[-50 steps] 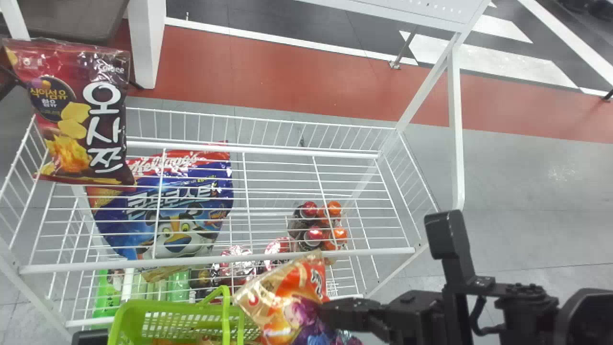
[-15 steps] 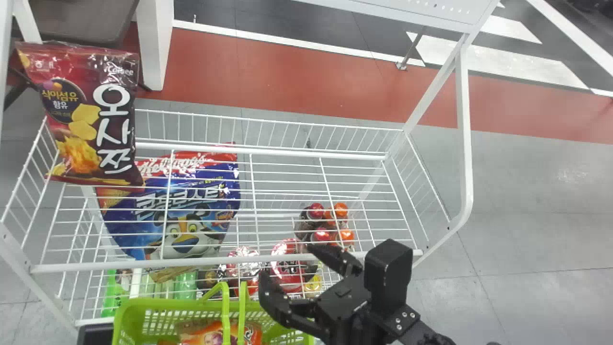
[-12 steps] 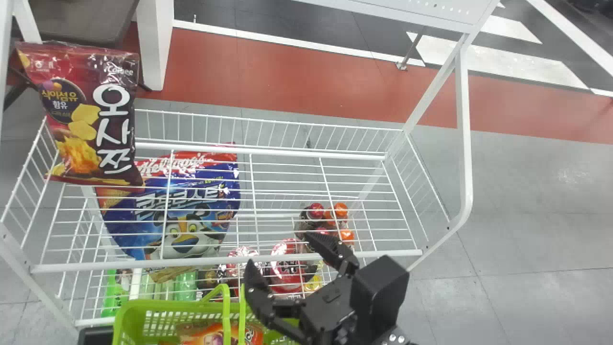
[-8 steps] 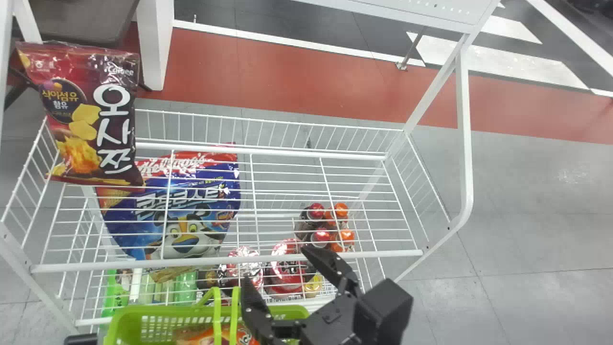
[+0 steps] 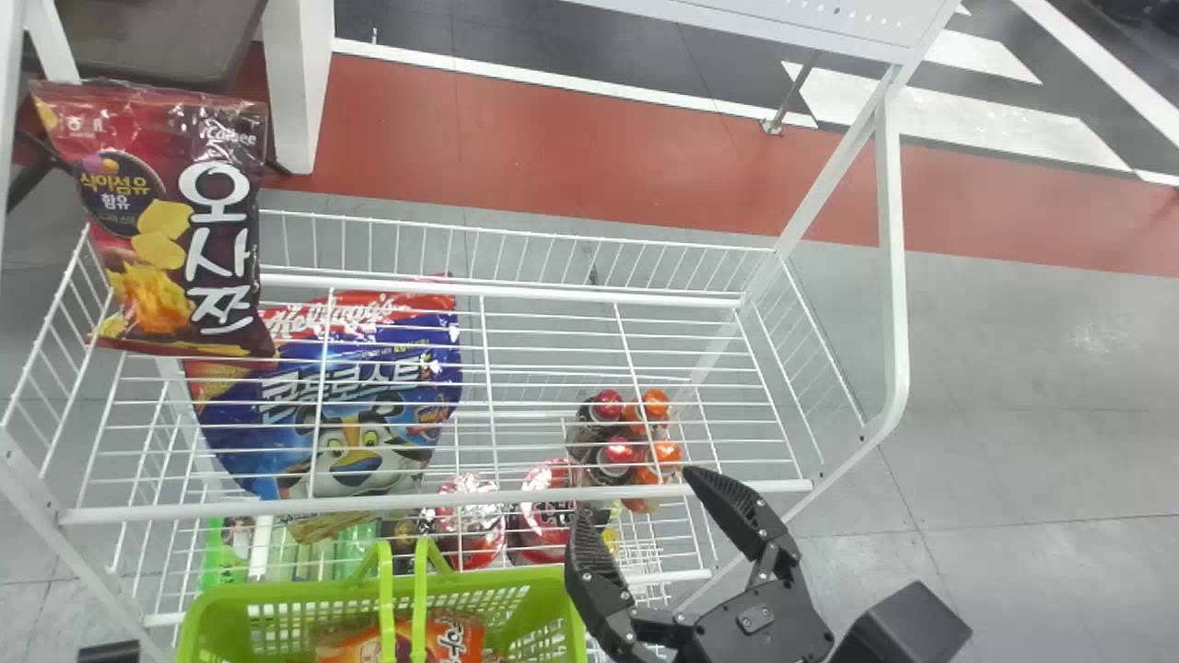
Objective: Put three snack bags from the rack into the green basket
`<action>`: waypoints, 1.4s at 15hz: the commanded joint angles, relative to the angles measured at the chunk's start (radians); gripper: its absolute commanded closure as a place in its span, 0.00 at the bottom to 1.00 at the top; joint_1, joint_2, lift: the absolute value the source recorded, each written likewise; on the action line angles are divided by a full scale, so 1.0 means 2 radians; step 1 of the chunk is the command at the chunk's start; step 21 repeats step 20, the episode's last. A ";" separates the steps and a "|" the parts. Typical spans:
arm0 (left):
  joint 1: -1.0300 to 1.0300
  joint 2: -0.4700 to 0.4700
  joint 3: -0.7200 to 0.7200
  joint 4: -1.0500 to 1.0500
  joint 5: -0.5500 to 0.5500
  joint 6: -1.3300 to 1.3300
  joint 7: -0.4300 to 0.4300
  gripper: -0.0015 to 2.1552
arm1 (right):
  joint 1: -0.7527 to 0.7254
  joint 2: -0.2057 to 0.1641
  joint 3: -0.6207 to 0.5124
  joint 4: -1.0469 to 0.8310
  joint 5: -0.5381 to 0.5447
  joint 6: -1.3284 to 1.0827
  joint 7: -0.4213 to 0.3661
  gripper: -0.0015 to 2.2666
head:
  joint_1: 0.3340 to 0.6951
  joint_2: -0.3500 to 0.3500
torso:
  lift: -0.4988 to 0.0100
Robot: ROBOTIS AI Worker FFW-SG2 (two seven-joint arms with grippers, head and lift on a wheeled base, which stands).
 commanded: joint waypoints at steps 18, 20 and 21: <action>0.005 -0.001 0.008 0.001 0.006 0.006 -0.006 0.87 | -0.007 0.014 0.000 0.028 -0.002 -0.070 -0.007 0.02 | 1.00 0.00 | 0.98; 0.008 -0.001 0.008 -0.001 0.009 0.006 -0.007 0.86 | -0.007 0.010 0.000 0.025 -0.002 -0.070 -0.009 0.02 | 1.00 0.00 | 0.98; 0.008 -0.001 0.008 -0.001 0.009 0.006 -0.007 0.86 | -0.007 0.010 0.000 0.025 -0.002 -0.070 -0.009 0.02 | 1.00 0.00 | 0.98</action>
